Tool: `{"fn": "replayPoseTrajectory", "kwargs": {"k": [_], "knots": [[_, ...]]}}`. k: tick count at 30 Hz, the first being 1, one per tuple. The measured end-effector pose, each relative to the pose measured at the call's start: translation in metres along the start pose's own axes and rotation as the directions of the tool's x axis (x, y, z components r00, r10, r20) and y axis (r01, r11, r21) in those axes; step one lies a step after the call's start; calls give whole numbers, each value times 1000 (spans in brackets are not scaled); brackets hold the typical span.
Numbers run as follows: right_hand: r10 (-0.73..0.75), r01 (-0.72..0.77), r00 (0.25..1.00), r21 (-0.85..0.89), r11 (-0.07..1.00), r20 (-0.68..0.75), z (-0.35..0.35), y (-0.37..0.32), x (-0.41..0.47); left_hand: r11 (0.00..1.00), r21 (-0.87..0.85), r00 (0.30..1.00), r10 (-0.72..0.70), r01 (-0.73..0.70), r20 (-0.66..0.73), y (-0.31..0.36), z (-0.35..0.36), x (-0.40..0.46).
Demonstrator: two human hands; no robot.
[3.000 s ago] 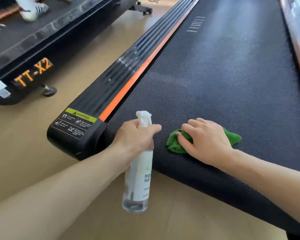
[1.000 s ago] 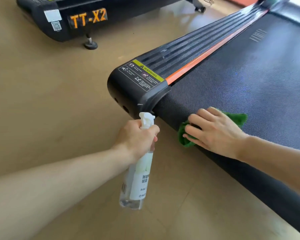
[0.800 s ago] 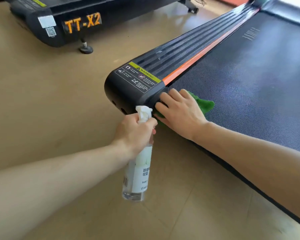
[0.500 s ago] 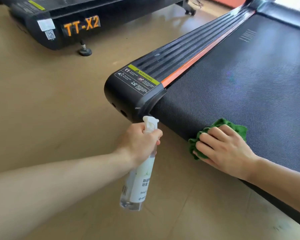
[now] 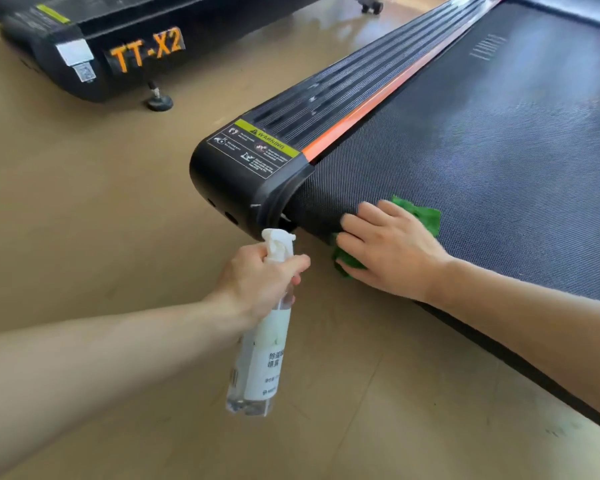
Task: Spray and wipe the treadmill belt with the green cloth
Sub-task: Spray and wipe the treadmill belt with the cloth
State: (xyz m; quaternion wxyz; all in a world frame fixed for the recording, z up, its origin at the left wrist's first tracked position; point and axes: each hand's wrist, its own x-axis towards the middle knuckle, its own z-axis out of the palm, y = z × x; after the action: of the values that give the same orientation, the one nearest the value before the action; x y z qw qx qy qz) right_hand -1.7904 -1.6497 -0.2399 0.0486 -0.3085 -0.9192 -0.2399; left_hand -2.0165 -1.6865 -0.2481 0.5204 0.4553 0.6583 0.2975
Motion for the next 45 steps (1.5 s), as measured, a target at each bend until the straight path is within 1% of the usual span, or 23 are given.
{"fn": "replayPoseTrajectory", "kwargs": {"k": [2,4,6,8,10,15,18,20,22,24,26,30,34,37,38,40,42,45], "knots": [[57,-56,998,33,998,-35,-12,7,-50,1000,30,1000,-4,4,-5,2,5,2],[197,-192,979,82,978,-59,-22,16,-86,1000,22,999,-2,3,-40,3,8,6],[316,-309,947,110,945,-58,-25,20,-99,998,62,997,31,-27,-64,5,9,6],[345,-338,936,99,936,-67,-22,17,-99,993,102,996,71,-66,-52,7,8,3],[337,-329,937,94,940,-87,-19,15,-99,989,117,995,100,-96,-28,9,8,0],[308,-297,946,110,949,-103,-19,17,-100,993,114,998,38,-32,-52,6,9,0],[274,-264,956,101,959,-105,-21,15,-96,990,128,998,57,-56,-9,7,8,-3],[201,-195,976,71,978,-85,-22,9,-88,989,136,998,56,-54,-9,10,8,-5],[86,-86,995,20,996,-45,-18,0,-73,989,145,998,44,-38,-44,12,9,-5],[-24,23,1000,-37,999,-19,-11,-6,-49,991,134,995,40,-28,-90,13,7,-3],[-87,85,996,-70,994,-35,-2,-4,-15,995,102,991,37,-23,-132,12,0,-2],[-118,110,991,-115,987,-64,24,-1,62,999,41,979,30,-22,-201,2,-14,-1],[-76,59,991,-149,987,-113,39,-7,85,1000,5,975,8,-7,-221,-6,-23,-1],[-16,4,993,-97,995,-120,31,-11,75,1000,-1,980,1,-1,-197,-5,-14,-3],[-3,-5,995,-83,997,-99,26,-11,64,1000,0,985,7,-7,-175,-3,-8,-4],[0,-1,1000,-76,997,-6,13,-12,21,1000,-13,992,26,-28,-126,2,7,-6],[-26,35,994,-83,996,106,-7,-15,-48,999,-25,996,39,-41,-75,7,22,-10],[-39,65,976,-115,991,212,-40,-12,-142,998,-33,999,46,-45,25,9,45,-18]]}}
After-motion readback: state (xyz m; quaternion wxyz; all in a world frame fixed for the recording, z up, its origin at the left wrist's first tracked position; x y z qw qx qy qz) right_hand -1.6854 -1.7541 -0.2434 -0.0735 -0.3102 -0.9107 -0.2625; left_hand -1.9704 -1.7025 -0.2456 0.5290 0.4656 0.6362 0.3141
